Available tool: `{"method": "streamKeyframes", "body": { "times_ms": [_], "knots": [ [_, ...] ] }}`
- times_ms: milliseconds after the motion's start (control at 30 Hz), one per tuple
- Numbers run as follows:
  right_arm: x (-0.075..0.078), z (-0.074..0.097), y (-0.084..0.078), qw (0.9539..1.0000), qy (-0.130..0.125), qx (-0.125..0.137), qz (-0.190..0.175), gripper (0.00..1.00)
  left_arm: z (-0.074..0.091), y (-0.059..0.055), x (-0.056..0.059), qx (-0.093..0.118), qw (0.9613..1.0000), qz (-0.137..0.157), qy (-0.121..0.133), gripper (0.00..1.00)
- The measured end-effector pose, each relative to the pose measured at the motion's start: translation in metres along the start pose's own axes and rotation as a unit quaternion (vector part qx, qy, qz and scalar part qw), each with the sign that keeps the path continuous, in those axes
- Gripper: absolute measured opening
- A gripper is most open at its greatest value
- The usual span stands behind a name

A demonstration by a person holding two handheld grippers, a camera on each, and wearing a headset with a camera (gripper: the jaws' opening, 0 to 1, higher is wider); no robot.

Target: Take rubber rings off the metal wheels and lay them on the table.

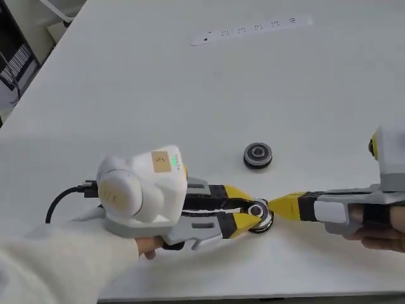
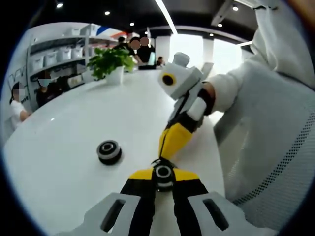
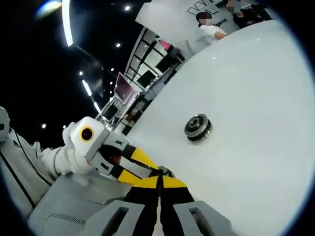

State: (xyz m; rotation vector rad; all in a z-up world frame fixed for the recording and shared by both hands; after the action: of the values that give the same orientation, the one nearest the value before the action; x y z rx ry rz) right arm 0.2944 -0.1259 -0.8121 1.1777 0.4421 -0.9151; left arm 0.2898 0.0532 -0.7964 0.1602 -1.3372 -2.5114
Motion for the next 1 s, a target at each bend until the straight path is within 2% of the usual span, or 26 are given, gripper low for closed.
{"method": "streamKeyframes", "body": {
  "times_ms": [533, 600, 633, 700, 800, 1000],
  "knots": [
    [-0.007, -0.004, 0.002, 0.9997, 0.018, -0.003, 0.016, 0.0, -0.002, 0.001, 0.0, 0.002, 1.0, -0.002, 0.0, 0.13],
    [-0.009, -0.005, 0.003, 0.9994, 0.029, -0.002, 0.019, 0.0, -0.002, 0.001, 0.0, 0.002, 1.0, -0.003, 0.0, 0.13],
    [-0.013, -0.006, 0.004, 0.9989, 0.043, 0.003, 0.02, 0.0, -0.003, 0.001, 0.001, 0.002, 1.0, -0.003, 0.0, 0.13],
    [-0.012, -0.006, 0.004, 0.9988, 0.027, -0.003, 0.04, 0.0, -0.004, 0.002, 0.001, 0.002, 1.0, -0.005, -0.001, 0.13],
    [-0.011, -0.004, 0.004, 0.9991, 0.033, 0.002, 0.027, 0.0, -0.004, 0.002, 0.002, 0.003, 1.0, -0.004, -0.001, 0.13],
    [-0.006, -0.002, 0.006, 0.9994, 0.012, 0.008, 0.032, 0.0, -0.004, 0.004, 0.004, 0.0, 1.0, -0.008, 0.004, 0.14]
  ]
}}
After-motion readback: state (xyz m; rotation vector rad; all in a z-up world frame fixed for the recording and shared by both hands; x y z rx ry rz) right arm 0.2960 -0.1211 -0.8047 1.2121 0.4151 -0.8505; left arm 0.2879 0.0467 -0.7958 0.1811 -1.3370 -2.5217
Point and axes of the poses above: the centre of the closed fingertips' face, and the gripper's own axes: z roughly backward along the fingers, x roughly to its right, y roughly out of its top, the point moved 10 cm from there along z, roughly backward along the fingers, and after that the axes turned 3 degrees about -x, right-handed, at the moved point
